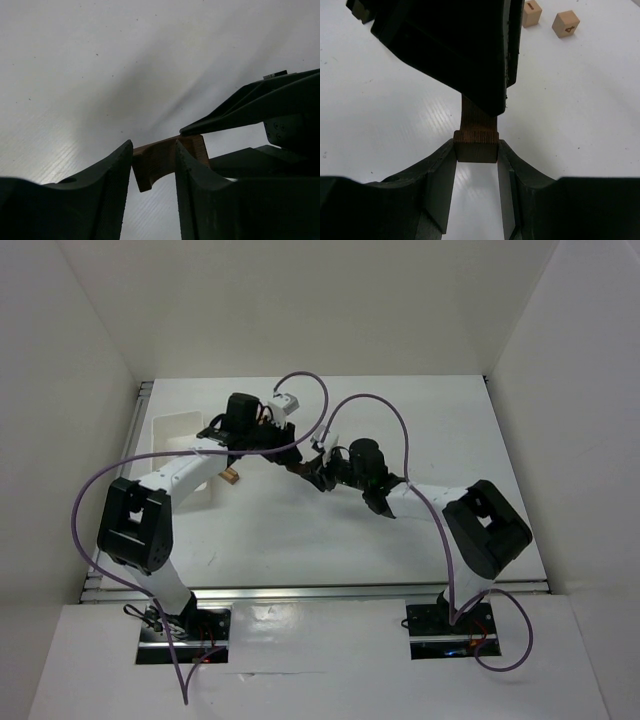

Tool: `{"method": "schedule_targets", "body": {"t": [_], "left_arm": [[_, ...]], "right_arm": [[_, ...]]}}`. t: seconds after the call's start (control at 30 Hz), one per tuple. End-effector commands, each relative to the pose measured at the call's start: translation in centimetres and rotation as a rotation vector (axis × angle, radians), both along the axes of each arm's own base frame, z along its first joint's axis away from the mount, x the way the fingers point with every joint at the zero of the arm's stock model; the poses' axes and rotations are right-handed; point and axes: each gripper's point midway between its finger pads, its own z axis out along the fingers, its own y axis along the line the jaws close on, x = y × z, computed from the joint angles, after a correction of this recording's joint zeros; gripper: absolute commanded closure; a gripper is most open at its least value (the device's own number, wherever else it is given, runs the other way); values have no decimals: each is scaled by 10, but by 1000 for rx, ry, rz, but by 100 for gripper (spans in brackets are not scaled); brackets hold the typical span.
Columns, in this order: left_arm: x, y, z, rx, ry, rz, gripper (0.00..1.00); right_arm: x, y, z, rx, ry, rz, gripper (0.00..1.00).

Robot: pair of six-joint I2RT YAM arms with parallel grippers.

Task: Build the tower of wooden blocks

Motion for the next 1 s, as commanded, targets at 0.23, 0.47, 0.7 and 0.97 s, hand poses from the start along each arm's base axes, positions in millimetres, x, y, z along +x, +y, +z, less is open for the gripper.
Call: {"method": "schedule_targets", "body": {"t": [0.23,0.47,0.7,0.97], "left_arm": [[-2,-9,1,-14,47,-39,60],[6,9,-19,86,81,58,52],[15,5,-1,68,23,52,48],[0,-22,3,-71,71,-140,52]], "right_arm": [[15,-5,23,20,-88,-36,100],[19,-11,25,-6,-104,-69,100],[16,-21,29,-20,-129,-98,100],[11,-21,42,34,-191,-80,100]]}}
